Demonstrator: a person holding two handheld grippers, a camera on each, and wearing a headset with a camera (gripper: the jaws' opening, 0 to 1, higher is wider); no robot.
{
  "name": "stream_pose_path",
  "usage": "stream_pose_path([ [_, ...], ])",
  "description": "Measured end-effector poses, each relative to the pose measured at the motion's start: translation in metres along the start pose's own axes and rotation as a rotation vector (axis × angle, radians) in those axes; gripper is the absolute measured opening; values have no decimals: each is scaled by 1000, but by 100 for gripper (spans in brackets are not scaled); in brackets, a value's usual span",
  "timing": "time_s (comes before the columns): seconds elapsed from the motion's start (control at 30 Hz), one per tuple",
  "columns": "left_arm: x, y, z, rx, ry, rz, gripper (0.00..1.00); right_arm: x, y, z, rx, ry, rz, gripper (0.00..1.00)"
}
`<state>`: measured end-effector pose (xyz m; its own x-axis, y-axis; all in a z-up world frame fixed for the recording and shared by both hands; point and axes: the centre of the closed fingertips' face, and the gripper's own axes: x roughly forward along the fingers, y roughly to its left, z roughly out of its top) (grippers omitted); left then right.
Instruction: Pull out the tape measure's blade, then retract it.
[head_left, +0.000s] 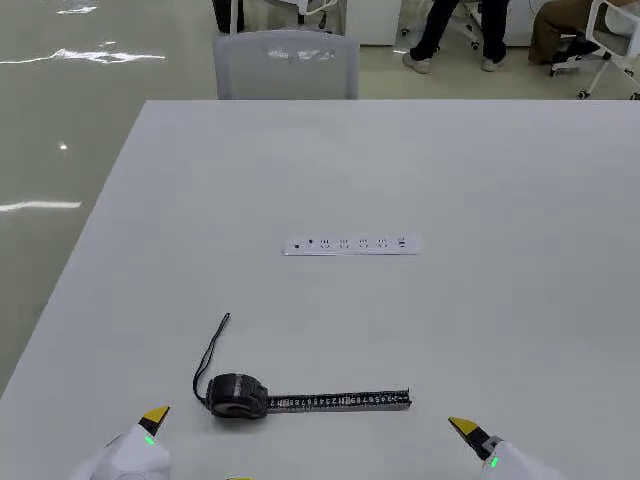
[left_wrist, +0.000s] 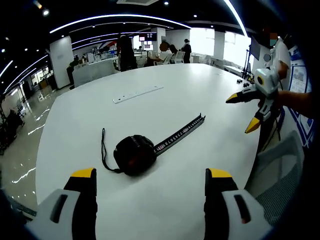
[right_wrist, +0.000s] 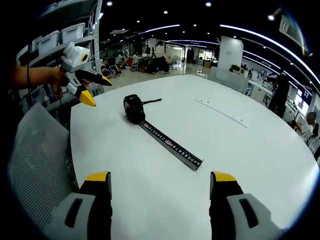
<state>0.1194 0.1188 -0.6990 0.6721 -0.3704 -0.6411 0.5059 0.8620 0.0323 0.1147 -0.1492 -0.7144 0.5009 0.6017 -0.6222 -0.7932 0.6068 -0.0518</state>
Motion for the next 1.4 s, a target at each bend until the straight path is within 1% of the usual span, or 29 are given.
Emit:
stream_pose_path([
  [0.07,3,1,0,-34,-3,19,86,2,-2,0,-30,7,18,80],
  [0.27,5,4,2,-96,4,66,87,4,-12,2,-101,25,66,73],
  [0.3,6,5,2,-112,2,77,87,5,-13,1,-118,30,85,72],
  [0.37,8,5,2,-125,-1,80,87,6,-15,1,-139,35,93,70],
  [0.43,12,8,0,-144,-3,90,87,8,-20,0,-161,42,112,68],
  [0.53,16,11,0,-163,-5,103,86,10,-22,0,-191,50,136,65],
  [0.63,20,14,0,-193,-14,120,86,14,-25,-4,-234,64,165,62],
  [0.73,24,15,1,-211,-16,128,86,16,-27,-9,-266,73,190,60],
  [0.93,31,16,2,-239,-15,149,86,19,-30,-8,-307,85,222,55],
  [1.1,36,16,0,-281,-16,167,84,21,-37,-9,-332,92,247,53],
  [1.2,39,14,0,-295,-16,176,84,24,-39,-9,-352,97,260,51],
  [1.3,44,15,-2,-304,-16,195,84,26,-42,-8,-361,103,275,49],
  [1.37,45,14,0,-310,-15,202,83,27,-43,-7,-376,102,284,48],
  [1.4,46,14,0,-314,-17,207,83,29,-47,-7,-382,103,290,48],
])
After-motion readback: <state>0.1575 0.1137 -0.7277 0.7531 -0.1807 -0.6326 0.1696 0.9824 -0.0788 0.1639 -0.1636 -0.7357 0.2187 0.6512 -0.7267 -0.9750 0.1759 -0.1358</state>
